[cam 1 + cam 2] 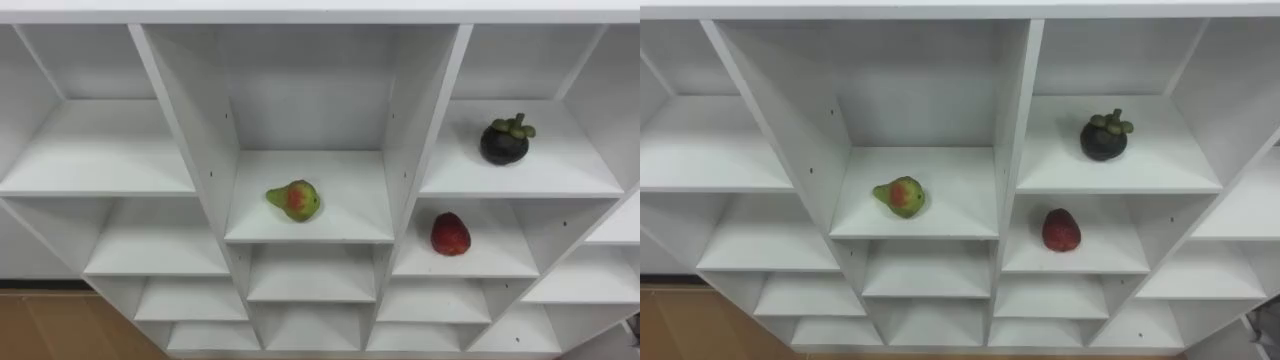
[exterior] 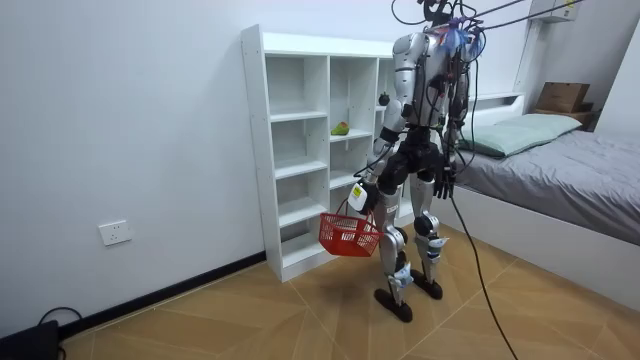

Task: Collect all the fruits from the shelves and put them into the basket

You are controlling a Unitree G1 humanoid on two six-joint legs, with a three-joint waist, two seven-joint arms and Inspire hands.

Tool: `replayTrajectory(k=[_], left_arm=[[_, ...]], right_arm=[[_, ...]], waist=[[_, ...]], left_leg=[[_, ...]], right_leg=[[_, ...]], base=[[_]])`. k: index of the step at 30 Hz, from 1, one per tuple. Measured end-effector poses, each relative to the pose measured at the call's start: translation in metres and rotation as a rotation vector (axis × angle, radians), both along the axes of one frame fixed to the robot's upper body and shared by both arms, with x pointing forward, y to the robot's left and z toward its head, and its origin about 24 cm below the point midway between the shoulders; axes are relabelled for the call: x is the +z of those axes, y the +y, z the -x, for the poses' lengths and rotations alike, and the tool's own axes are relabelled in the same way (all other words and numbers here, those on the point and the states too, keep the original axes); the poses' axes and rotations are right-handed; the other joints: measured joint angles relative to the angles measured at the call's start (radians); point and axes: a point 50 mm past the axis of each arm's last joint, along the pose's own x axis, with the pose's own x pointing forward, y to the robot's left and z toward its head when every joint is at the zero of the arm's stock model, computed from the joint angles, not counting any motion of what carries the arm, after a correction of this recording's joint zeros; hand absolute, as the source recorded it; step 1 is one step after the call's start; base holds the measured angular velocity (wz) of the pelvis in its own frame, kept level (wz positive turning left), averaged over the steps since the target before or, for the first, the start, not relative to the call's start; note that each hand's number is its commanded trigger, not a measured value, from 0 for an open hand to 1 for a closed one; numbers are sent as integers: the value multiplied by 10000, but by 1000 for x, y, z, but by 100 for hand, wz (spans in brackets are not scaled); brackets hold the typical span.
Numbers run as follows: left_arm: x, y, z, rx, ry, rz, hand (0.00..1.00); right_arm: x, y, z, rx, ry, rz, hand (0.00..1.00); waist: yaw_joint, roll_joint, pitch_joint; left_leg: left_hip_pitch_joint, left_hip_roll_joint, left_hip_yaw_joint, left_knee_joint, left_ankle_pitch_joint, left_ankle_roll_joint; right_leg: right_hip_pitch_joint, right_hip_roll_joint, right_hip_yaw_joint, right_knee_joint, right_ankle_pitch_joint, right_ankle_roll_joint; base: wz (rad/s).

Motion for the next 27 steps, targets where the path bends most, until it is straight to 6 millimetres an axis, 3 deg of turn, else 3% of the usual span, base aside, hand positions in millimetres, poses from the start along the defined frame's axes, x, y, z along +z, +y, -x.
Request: replayTrajectory(k=[27], left_arm=[[0,1,-3,-4,0,-148,100]], right_arm=[[1,-4,-8,211,-663,779,0]], waist=[[-17,-2,25]], left_leg=[[1,10,41,-19,0,-1]], right_leg=[[40,8,46,34,2,-2]], base=[[0]])
